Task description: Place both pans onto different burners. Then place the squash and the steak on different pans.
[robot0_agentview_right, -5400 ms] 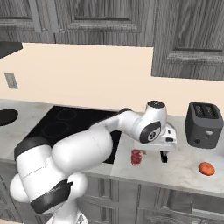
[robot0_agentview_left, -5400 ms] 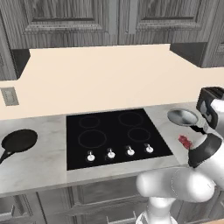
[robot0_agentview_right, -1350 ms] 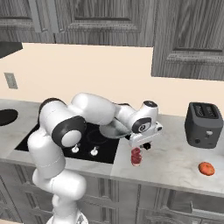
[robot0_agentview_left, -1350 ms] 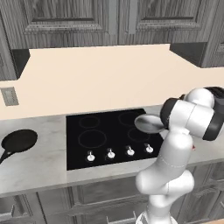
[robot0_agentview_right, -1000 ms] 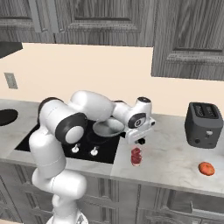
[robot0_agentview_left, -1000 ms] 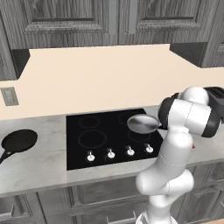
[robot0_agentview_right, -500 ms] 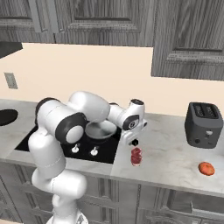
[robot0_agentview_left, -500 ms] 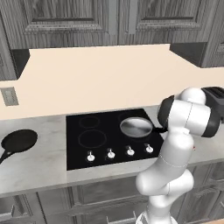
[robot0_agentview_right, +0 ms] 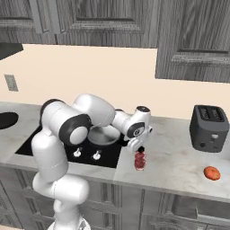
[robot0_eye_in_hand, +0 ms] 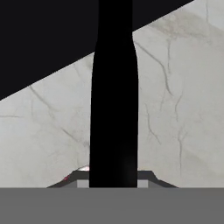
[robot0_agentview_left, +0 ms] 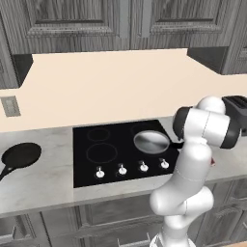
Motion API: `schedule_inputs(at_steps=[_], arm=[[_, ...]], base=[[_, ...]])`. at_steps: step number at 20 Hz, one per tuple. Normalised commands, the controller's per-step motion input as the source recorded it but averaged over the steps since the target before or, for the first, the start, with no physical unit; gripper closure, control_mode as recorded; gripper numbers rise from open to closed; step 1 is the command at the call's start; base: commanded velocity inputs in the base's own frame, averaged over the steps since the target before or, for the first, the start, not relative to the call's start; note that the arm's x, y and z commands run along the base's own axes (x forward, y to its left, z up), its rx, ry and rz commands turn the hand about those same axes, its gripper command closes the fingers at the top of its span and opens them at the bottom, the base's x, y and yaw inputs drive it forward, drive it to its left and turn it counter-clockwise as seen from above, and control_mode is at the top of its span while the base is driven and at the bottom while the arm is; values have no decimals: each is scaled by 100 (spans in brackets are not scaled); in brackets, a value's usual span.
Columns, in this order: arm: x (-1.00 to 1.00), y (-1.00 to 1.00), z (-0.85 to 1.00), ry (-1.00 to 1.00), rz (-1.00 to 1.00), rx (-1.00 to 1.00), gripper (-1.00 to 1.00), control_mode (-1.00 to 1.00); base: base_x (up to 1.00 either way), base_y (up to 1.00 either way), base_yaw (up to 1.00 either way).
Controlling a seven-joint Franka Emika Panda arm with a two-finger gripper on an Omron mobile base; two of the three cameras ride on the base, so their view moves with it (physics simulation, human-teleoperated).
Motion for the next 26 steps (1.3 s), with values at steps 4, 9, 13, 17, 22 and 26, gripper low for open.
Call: schedule_inputs(at_steps=[4, 9, 13, 17, 22, 26], arm=[[4, -21, -2, 0, 10, 0, 100, -100], [23, -14, 0, 0, 5, 1, 100, -100], [43, -11, 0, 0, 2, 0, 100, -100], [28, -20, 0, 0, 4, 2, 100, -100], [3, -16, -1, 0, 10, 1, 100, -100], [0, -5, -6, 0, 18, 0, 100, -100]], base=[[0, 0, 0], [0, 0, 0], [0, 0, 0], [0, 0, 0], [0, 0, 0], [0, 0, 0]])
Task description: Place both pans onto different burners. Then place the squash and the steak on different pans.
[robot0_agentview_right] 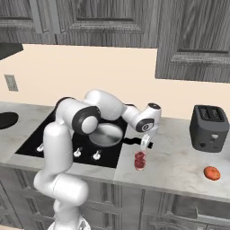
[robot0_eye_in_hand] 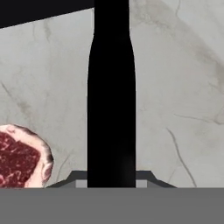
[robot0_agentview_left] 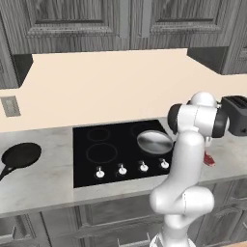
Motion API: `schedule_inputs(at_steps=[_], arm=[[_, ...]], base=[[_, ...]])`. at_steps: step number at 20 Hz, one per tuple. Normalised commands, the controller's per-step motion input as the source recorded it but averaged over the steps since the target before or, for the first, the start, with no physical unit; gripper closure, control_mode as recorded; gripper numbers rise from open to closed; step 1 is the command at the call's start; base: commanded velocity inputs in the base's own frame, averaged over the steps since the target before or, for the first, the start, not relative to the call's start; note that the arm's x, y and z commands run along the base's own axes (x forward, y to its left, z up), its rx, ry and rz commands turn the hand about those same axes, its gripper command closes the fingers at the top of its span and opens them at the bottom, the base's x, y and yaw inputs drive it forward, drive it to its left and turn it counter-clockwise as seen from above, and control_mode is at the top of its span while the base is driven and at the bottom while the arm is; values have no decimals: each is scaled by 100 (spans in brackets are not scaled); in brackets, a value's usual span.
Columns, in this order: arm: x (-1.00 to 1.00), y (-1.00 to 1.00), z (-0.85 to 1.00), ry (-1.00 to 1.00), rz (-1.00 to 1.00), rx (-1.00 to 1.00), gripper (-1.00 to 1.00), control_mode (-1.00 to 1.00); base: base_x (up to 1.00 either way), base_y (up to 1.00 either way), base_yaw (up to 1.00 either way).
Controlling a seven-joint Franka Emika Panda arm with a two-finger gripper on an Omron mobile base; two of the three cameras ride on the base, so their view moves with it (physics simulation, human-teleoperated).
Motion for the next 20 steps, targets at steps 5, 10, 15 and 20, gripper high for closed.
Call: schedule_inputs(at_steps=[5, 10, 15, 20], arm=[[6, 0, -7, 0, 14, 0, 100, -100], [28, 0, -3, 0, 6, 0, 100, -100], [30, 0, -4, 0, 2, 0, 100, -100], [29, 0, -5, 0, 0, 0, 100, -100]], base=[[0, 0, 0], [0, 0, 0], [0, 0, 0], [0, 0, 0]])
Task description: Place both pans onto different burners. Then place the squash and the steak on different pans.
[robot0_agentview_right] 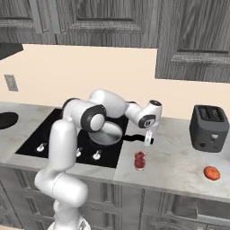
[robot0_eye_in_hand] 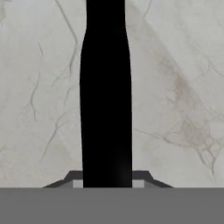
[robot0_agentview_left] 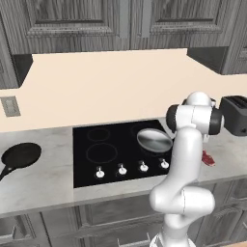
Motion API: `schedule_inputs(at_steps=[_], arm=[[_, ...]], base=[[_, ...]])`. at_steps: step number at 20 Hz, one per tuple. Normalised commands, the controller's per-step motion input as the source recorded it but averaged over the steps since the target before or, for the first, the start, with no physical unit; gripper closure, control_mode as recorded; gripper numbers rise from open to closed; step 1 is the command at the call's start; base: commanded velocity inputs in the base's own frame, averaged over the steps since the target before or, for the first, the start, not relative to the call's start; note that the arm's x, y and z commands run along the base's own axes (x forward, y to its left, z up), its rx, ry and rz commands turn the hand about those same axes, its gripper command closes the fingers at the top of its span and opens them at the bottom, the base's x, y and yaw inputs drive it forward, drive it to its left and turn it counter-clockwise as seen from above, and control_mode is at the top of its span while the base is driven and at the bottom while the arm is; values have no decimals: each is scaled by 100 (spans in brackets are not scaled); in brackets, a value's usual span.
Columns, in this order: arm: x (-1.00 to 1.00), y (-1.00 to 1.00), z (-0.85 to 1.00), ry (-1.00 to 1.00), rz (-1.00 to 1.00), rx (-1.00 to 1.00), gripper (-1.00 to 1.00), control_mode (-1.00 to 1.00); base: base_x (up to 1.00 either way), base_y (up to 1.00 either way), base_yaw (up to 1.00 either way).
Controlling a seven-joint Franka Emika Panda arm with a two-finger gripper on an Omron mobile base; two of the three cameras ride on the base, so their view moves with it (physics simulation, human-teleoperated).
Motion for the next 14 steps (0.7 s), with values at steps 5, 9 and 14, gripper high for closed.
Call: schedule_inputs(at_steps=[5, 9, 14], arm=[[0, 9, -4, 0, 1, 0, 100, -100], [0, 12, 0, 0, 2, 0, 100, -100], [0, 2, 0, 0, 3, 0, 100, -100]], base=[[0, 0, 0], [0, 0, 0], [0, 0, 0]])
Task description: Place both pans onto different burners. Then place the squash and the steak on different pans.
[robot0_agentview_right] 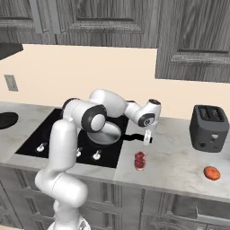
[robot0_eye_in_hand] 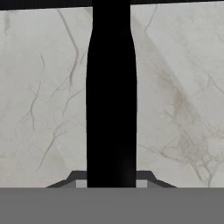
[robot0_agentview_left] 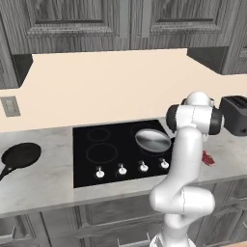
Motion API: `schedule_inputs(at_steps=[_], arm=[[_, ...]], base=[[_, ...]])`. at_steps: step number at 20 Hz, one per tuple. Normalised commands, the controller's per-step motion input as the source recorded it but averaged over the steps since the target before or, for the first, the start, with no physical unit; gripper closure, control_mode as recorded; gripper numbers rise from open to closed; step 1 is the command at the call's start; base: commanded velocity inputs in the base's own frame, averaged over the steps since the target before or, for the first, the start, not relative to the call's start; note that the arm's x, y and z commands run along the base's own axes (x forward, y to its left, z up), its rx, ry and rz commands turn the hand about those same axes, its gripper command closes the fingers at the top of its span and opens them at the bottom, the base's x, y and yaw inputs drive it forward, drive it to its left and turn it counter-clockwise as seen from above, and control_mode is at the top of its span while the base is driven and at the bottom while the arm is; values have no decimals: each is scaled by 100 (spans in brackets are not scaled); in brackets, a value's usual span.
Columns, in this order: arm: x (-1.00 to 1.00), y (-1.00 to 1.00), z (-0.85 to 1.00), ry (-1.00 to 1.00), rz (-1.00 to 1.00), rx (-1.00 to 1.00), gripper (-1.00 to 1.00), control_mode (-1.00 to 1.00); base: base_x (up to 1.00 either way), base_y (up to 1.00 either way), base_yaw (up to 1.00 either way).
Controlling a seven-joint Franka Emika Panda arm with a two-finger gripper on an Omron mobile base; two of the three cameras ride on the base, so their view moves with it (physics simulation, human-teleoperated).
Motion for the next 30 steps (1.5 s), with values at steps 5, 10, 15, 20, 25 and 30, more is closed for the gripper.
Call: schedule_inputs(at_steps=[5, 10, 15, 20, 25, 30], arm=[[0, 0, 0, 0, 2, 0, -100, -100], [0, 0, 0, 0, 0, 0, -100, -100], [0, 0, 0, 0, 0, 0, -100, -100], [-8, 0, 33, -1, -1, 0, -100, -100], [-11, 0, 52, 0, -7, 0, -100, -100], [-35, 10, 32, 0, -17, 1, -100, -100]], base=[[0, 0, 0], [0, 0, 0], [0, 0, 0], [0, 0, 0], [0, 0, 0], [0, 0, 0]])
